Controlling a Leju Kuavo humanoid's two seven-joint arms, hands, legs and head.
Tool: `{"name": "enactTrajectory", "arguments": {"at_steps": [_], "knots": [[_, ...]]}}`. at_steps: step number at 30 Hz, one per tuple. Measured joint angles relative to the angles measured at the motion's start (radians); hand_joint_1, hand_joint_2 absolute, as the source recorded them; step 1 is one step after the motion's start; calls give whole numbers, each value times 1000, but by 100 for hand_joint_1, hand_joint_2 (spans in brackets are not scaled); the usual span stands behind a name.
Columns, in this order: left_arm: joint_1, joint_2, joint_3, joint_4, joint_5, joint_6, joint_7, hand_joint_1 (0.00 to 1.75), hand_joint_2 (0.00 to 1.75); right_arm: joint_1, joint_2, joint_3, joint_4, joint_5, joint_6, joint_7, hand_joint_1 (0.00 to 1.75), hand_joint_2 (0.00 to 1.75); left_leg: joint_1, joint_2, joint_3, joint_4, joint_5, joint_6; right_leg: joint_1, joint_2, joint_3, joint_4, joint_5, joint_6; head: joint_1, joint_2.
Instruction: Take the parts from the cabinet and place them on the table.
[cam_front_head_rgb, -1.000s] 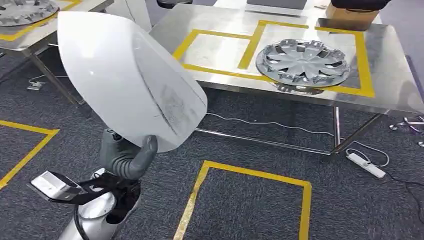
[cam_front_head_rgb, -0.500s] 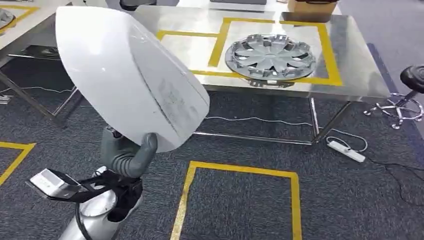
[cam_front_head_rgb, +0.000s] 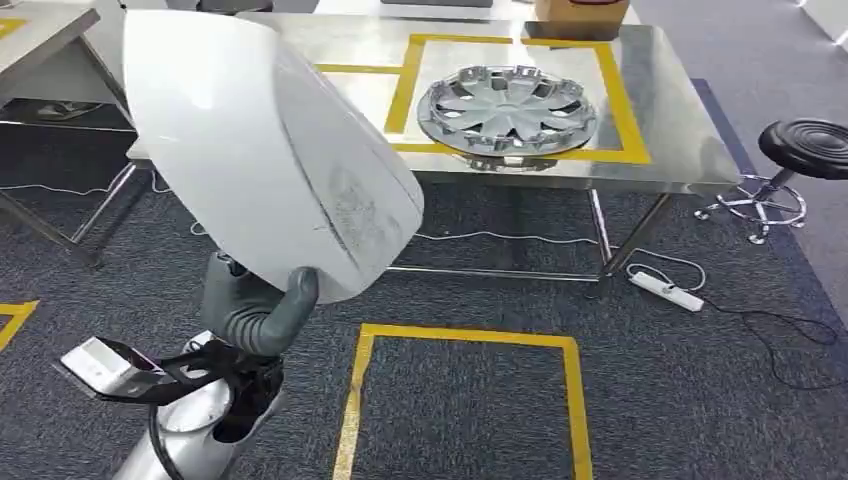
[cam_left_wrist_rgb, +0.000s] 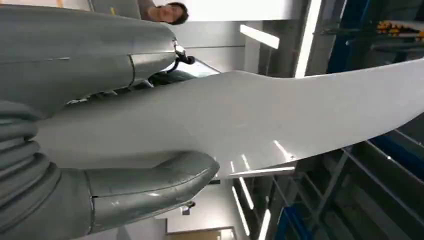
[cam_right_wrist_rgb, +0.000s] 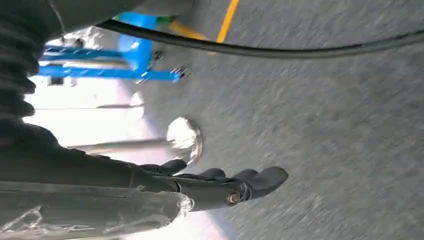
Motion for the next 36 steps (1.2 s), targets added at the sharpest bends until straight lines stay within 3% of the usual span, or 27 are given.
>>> {"name": "enactTrajectory", "arguments": {"at_steps": [2, 3, 4, 6, 7, 8, 9, 11, 12, 13, 16, 18, 19, 21, 22, 23, 25, 27, 28, 30, 31, 32, 34, 36], "knots": [[0, -4, 1, 0, 2, 8, 23, 175, 175, 7, 0, 47, 0, 0, -38, 89, 0, 175, 3, 2, 2, -4, 7, 17, -3, -2, -3, -2, -1, 12, 0, 0], [0, -11, 1, 0, 12, 11, 37, 175, 175, 11, 0, 71, 0, -1, -65, 130, 0, 175, 4, 2, 3, -5, 8, 21, -3, -14, -7, 19, -18, 15, 5, 0], [0, -17, 1, 0, 21, 13, 46, 175, 175, 12, 0, 85, 0, -3, -86, 152, 0, 175, 4, 2, 3, -5, 7, 27, -2, -22, -29, 70, -52, 18, 10, 0], [4, -24, 2, 0, 56, 11, 63, 175, 175, 9, 0, 100, 0, -6, -104, 160, 0, 175, 0, 6, 3, -4, 6, 30, -2, -27, -107, 240, -132, 20, 10, 0], [7, -26, 4, 0, 83, 2, 71, 175, 175, 10, 0, 105, 0, -8, -101, 157, 0, 175, -1, 8, 3, -4, 6, 31, -2, -28, -133, 297, -150, 20, 9, 0], [11, -28, 5, 0, 123, -14, 79, 175, 175, 11, 0, 109, 0, -15, -94, 151, 0, 175, -1, 8, 4, -4, 5, 31, -2, -28, -139, 309, -143, 20, 10, 0], [14, -30, 6, 0, 158, -30, 85, 175, 175, 12, 0, 109, 0, -24, -88, 145, 0, 175, -1, 7, 5, -4, 5, 31, -2, -28, -124, 277, -117, 18, 10, 0], [16, -36, 10, 0, 195, -52, 93, 175, 175, 11, 0, 109, 0, -30, -84, 135, 0, 175, 0, 6, 9, -4, 3, 27, -3, -31, -40, 111, -32, 14, 10, 0], [16, -38, 11, 0, 200, -56, 93, 175, 175, 9, 0, 109, 0, -31, -80, 131, 0, 175, 0, 6, 12, -3, 0, 22, -3, -38, 3, 27, -8, 14, 11, 0], [16, -39, 14, 0, 201, -60, 93, 175, 175, 7, 0, 109, 0, -32, -70, 127, 0, 175, -8, 5, 9, 2, -3, 16, 2, -37, 18, 9, -19, 11, 10, 0], [16, -42, 24, 0, 197, -79, 86, 175, 175, 9, 0, 109, 0, -33, -53, 120, 0, 175, -4, 6, 12, -8, 5, 2, 5, -30, 9, 12, -14, -6, 8, 0], [16, -44, 27, 0, 194, -90, 87, 175, 175, 9, 1, 109, 0, -36, -53, 115, 0, 175, -3, 4, 10, 1, -9, -11, -1, -29, 14, 3, -8, -19, 7, 0], [14, -44, 28, 0, 185, -93, 85, 175, 175, 8, 1, 109, 0, -36, -53, 111, 0, 175, -3, 4, -10, 42, -39, -15, -3, -29, 14, 3, -8, -26, 2, 0], [16, -42, 29, 0, 175, -105, 80, 175, 175, 7, 1, 109, 0, -38, -51, 105, 0, 175, -2, 4, -83, 190, -110, -20, -2, -29, 13, 3, -9, -30, 1, 0], [17, -40, 30, 0, 174, -107, 79, 175, 175, 8, 1, 109, 0, -39, -51, 103, 0, 175, -2, 4, -121, 262, -132, -21, -2, -29, 13, 3, -9, -32, 1, 0], [18, -39, 30, 0, 172, -111, 78, 175, 175, 9, 1, 109, 0, -39, -51, 103, 0, 175, -2, 4, -137, 288, -130, -19, -1, -28, 13, 3, -9, -32, 1, 0], [17, -36, 31, 0, 161, -135, 67, 175, 175, 8, 1, 108, 0, -39, -47, 99, 0, 175, -3, 4, -106, 216, -65, -14, -1, -25, 14, 3, -9, -32, 1, 0], [14, -33, 31, 0, 151, -174, 55, 175, 175, 6, 1, 108, 0, -40, -31, 91, 0, 175, -3, 3, -25, 62, 9, -3, -1, -20, 17, 3, -16, -27, 0, 0], [10, -31, 31, 0, 143, -188, 50, 175, 175, 6, 1, 108, 0, -41, -26, 88, 0, 175, -5, 3, 6, 4, 2, 4, 4, -19, 17, 5, -19, -20, 0, 0], [8, -31, 27, 0, 135, -196, 47, 175, 175, 5, 1, 108, 0, -42, -18, 85, 0, 175, -8, 3, 12, -18, -12, 10, 5, -18, 20, -7, -26, -8, 0, 0], [10, -31, 26, 0, 134, -197, 47, 175, 175, 7, 1, 108, 0, -42, -17, 84, 0, 175, -8, 1, 16, -25, -9, 20, 3, -19, 24, 10, -2, 2, -1, 0], [10, -30, 27, 0, 131, -197, 47, 175, 175, 8, 1, 108, 0, -42, -16, 84, 0, 175, -6, 0, 27, -25, -18, 26, 2, -20, 29, 10, -10, 7, 2, 0], [11, -30, 27, 0, 117, -197, 43, 175, 175, 5, 1, 108, 0, -42, -16, 83, 0, 175, -6, 2, 48, -26, -19, 35, 0, -28, 15, 49, -39, 11, 5, 0], [12, -31, 29, 0, 113, -193, 41, 175, 175, 5, 1, 108, 0, -42, -16, 83, 0, 175, -6, 7, 59, -25, -16, 38, 0, -28, -57, 187, -106, 17, 4, 0]]}}
